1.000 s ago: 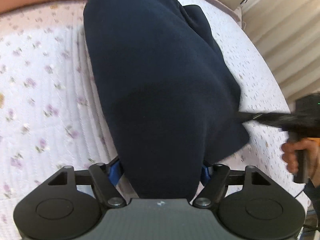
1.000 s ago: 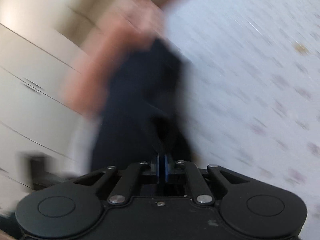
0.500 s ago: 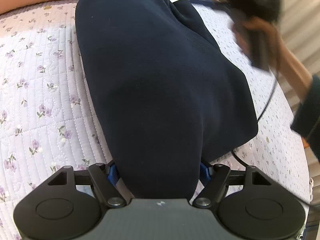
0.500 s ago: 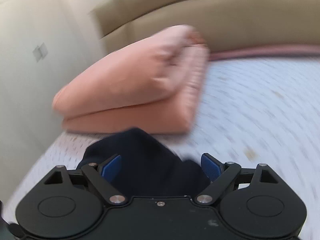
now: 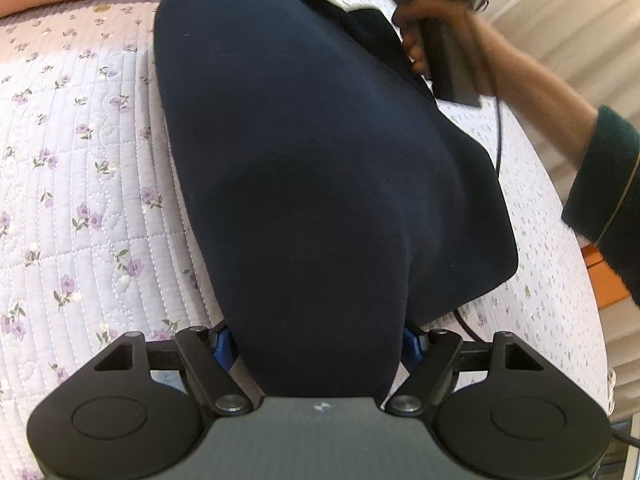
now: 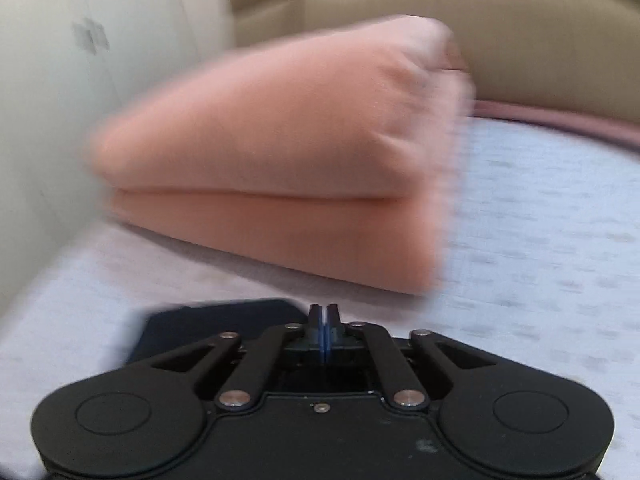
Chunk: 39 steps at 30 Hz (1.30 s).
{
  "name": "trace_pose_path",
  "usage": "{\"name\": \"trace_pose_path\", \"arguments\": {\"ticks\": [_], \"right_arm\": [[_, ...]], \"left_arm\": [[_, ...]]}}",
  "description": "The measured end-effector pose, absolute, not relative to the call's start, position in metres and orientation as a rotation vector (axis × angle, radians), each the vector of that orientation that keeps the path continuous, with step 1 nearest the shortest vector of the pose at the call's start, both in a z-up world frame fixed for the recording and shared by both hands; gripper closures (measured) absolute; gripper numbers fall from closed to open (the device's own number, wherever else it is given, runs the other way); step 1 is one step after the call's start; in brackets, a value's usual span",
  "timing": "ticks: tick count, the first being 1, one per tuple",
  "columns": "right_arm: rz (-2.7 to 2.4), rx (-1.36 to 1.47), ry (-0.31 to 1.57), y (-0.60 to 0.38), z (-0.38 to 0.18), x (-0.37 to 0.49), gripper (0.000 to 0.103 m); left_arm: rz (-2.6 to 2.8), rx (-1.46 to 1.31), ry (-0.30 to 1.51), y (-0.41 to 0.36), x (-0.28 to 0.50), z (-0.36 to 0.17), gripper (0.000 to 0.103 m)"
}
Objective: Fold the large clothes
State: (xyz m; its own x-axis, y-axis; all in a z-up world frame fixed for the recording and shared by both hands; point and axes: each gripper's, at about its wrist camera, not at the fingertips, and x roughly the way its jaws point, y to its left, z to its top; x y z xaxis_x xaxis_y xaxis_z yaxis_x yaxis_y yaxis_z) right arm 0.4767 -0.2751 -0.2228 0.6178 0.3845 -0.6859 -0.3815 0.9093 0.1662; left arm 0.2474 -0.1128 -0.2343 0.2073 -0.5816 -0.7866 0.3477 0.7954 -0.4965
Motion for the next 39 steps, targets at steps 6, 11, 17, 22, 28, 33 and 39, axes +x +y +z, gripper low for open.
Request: {"name": "trace_pose_path", "arguments": {"ticks": [6,11,17,22,28,33,39], "right_arm": [[0.357,0.313,0.738,-0.334,-0.209,0.458,0.058],[0.384,0.307,0.868,-0.351,-0.205,0.44,0.015],[0.397,0.387,0.834,-0.363,-0.213,0.413,0.087],[0.35,0.516,0.895,-0.384,-0.245,0.429,0.089],[0.257,0.377,0.898,-0.376,-0.225,0.418,0.021],[0.422,0.284,0.879,-0.367,-0.2,0.375,0.007],[0.48,0.117,1.044,-0.357,-0.24,0.358,0.002]], "left_arm": [[-0.642,-0.227,1.201,-0.112,0.248,-0.233,0.025],[-0.631,-0.232,1.207,-0.116,0.247,-0.232,0.024],[-0.62,-0.218,1.205,-0.123,0.244,-0.231,0.023],[-0.62,-0.238,1.203,-0.123,0.244,-0.231,0.02],[-0.656,-0.247,1.257,-0.124,0.243,-0.225,0.02],[-0.71,-0.324,1.33,-0.1,0.25,-0.192,0.017],[-0.665,-0.441,1.141,-0.08,0.295,-0.178,0.001]]}}
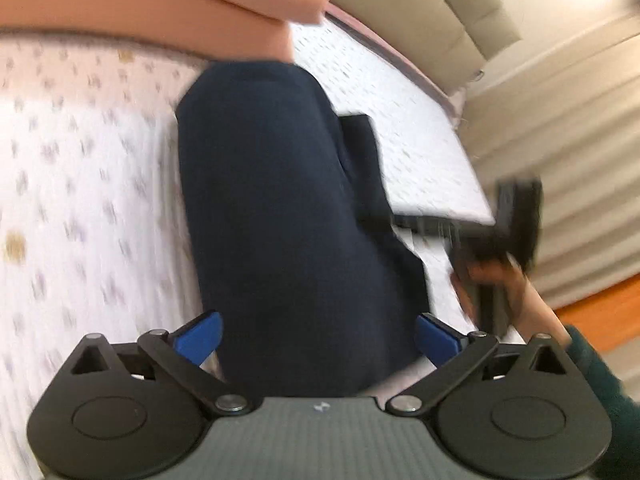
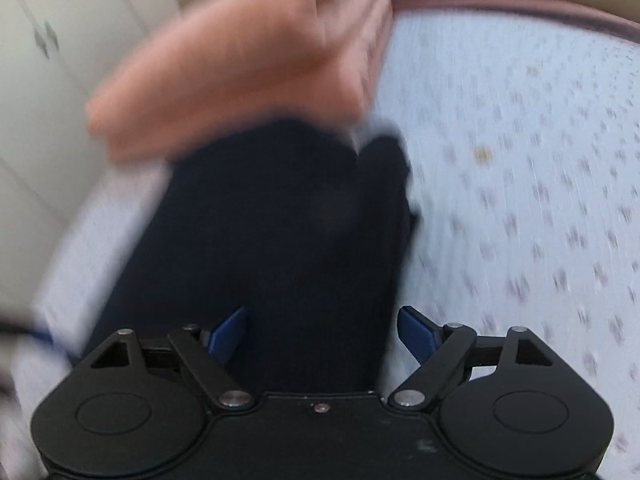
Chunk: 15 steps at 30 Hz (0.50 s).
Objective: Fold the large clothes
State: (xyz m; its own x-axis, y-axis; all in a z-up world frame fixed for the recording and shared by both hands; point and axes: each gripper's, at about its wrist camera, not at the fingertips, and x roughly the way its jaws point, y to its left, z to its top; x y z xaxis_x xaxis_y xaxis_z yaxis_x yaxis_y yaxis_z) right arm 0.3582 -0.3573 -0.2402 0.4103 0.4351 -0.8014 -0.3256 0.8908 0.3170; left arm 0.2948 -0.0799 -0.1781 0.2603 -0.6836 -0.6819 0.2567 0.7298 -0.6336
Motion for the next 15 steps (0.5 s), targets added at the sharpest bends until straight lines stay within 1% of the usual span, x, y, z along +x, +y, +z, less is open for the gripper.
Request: {"name": "trace_pose_path", "arguments": {"ticks": [1,2,3,6,8,10,11,13,15], "right_arm": [[0.475,0.143,1.036,-0.363,-0.246,0.358,0.0],[0.467,0.184,1.047,-0.37,-0.251,0.359,0.0],[0.459,0.215,1.061,-0.376,-0.255,0.361,0.0],[0.451,0.194,1.078,-0.382,-0.25,0.357,0.0],[0.447,0.232,1.088,-0.388,-0.241,0.358,0.0],[0.514,0.36,1.089,-0.401,-0.239,0.361,0.0],[0.538,0.41,1.097,-0.405,-0.241,0.362,0.0],[0.563,0.447,1.117,-0.406,-0.247,0.364,0.0],[0.584,0.462,1.119,-0.402,-0.255,0.367,0.0]], "left_arm": [[-0.657,-0.423,1.143,-0.084,0.303,-0.184,0.003],[-0.631,-0.398,1.157,-0.087,0.31,-0.192,0.007],[-0.599,-0.352,1.196,-0.093,0.315,-0.202,0.003],[-0.6,-0.411,1.253,-0.088,0.307,-0.221,0.002],[-0.609,-0.383,1.24,-0.087,0.306,-0.216,0.002],[-0.613,-0.367,1.208,-0.082,0.315,-0.204,0.007],[-0.604,-0.414,1.177,-0.077,0.321,-0.198,0.007],[-0.569,-0.505,1.122,-0.066,0.336,-0.189,0.002],[-0.547,-0.473,1.123,-0.071,0.355,-0.187,0.0]]}}
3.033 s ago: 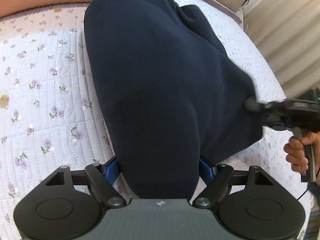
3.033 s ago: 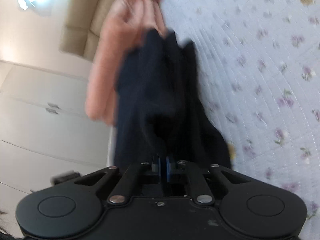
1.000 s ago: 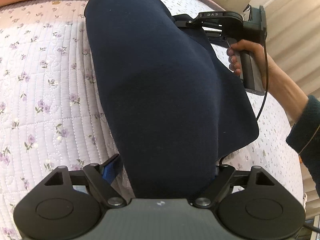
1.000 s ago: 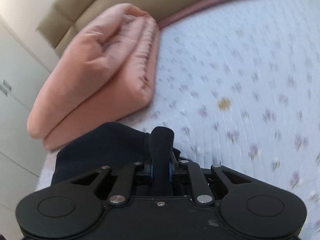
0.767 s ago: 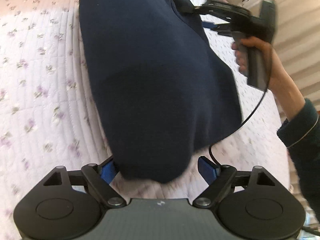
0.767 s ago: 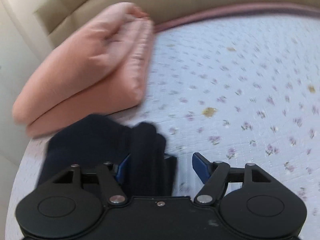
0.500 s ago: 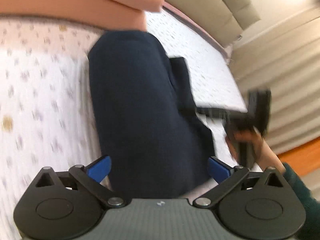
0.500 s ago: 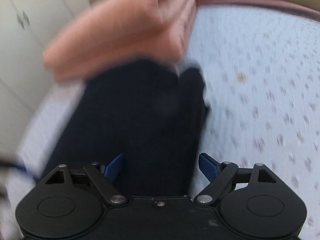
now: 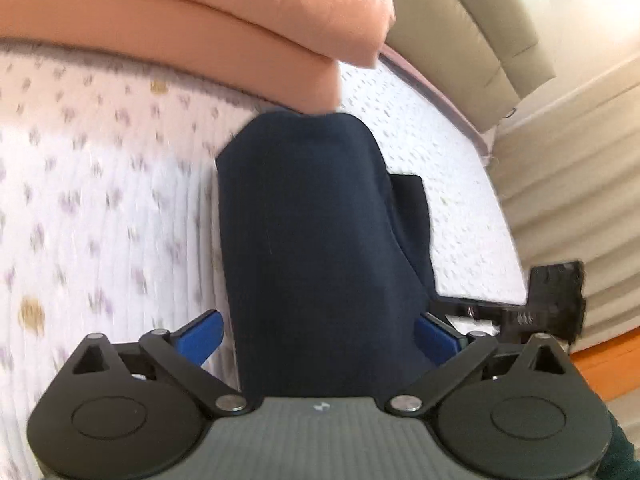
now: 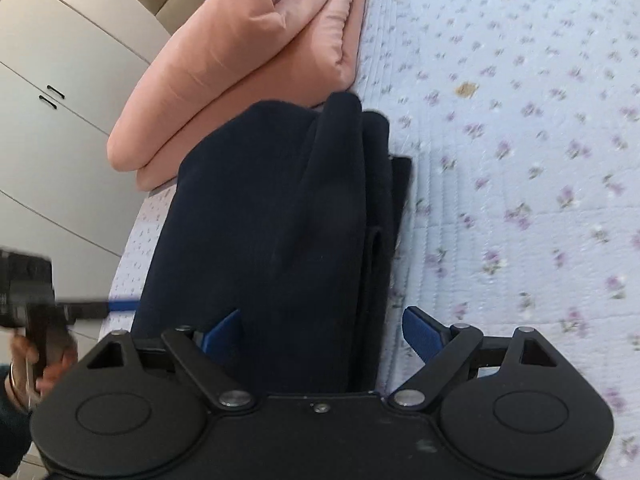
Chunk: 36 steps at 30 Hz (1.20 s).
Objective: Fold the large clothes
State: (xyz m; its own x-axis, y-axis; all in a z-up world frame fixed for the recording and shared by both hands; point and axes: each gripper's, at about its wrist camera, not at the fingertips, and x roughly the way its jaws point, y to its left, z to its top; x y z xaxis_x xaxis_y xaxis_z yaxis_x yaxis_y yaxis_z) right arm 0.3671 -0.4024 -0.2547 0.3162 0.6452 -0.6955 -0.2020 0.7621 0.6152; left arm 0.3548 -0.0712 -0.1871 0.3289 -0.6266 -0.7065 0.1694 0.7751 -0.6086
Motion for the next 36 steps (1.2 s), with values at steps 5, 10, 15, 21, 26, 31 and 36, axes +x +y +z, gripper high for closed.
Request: {"name": "trace_pose_path", "arguments": {"ticks": [5,10,15,21,26,31,36], "right_arm": [[0.616,0.573,1.108,-0.404,-0.276,0.369,0.0],[0.712,0.537,1.059,-0.393,-0.283,0.377,0.0],[0.776,0.47,1.085,-0.382,-0.283,0.387,0.0],[0.78,0.399,1.136,-0.372,-0.273,0.383,0.0],[0.723,0.404,1.153,-0.345,-0.259,0.375,0.045],[0.666,0.469,1.111,-0.34,-0.254,0.359,0.052],[0.648,0.524,1.047,-0.34,-0.239,0.337,0.055]], "left_arm": [[-0.604,-0.444,1.26,-0.096,0.386,-0.212,0.0],[-0.617,-0.492,1.263,-0.108,0.39,-0.235,0.0],[-0.639,-0.506,1.236,-0.115,0.393,-0.247,0.0],[-0.622,-0.471,1.211,-0.128,0.396,-0.247,0.005],[-0.595,-0.366,1.17,-0.139,0.387,-0.236,0.028],[-0.582,-0.277,1.113,-0.149,0.37,-0.211,0.037],[-0.601,-0.212,1.066,-0.155,0.349,-0.183,0.04]]}}
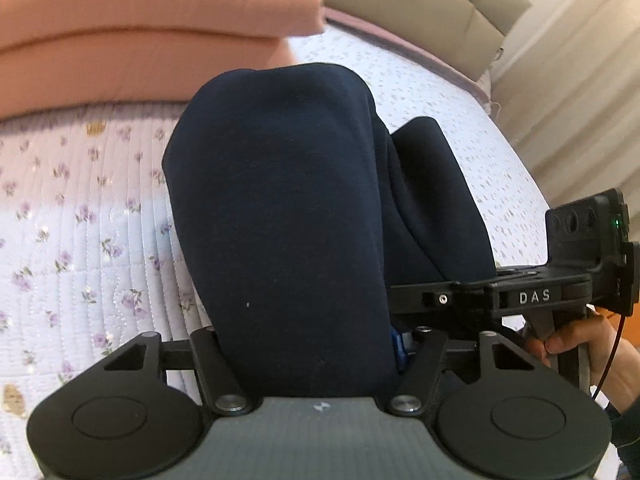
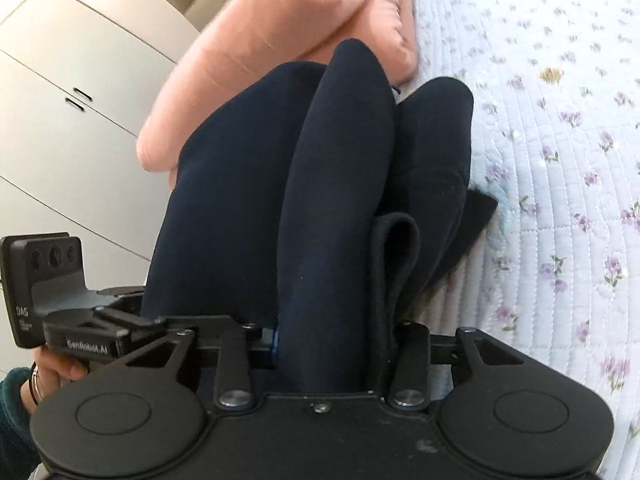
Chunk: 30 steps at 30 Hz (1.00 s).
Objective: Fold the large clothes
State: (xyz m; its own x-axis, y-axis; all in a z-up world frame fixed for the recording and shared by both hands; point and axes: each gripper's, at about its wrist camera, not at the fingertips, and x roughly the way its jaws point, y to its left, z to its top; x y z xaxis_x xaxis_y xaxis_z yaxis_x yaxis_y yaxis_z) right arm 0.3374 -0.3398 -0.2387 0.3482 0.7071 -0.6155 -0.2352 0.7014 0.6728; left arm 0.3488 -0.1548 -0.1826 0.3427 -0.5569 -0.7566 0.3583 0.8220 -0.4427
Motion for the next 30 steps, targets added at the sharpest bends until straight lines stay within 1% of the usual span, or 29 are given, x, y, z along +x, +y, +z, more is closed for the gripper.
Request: {"name": "trace_pose_path", "arguments": {"ticks": [11,17,21,26,30], "right_arm": [[0.607,0.531,0.98,-0.32,-0.188,0.278,0.058],[0.623,0.541,0.932,-0.299,-0.139,0.227,0.058],[0.646,0.508,0.929,-0.276,-0.113,0.187,0.058],[0.656,0.499,0.961,-0.242,-0.11,0.139,0.058],[0.689,0.52,0.989,-0.212,-0.125,0.111,0.058]], "left_arm": [[-0.634,-0.206,0.996,-0.125,0.296,-0.129,0.043],[-0.669,-0.225,0.954,-0.094,0.249,-0.083,0.043],[-0.678,-0.246,0.966,-0.066,0.211,-0.059,0.042],[-0.671,-0.25,0.989,-0.03,0.158,-0.053,0.042],[-0.648,-0.241,1.014,-0.001,0.127,-0.06,0.041]]}}
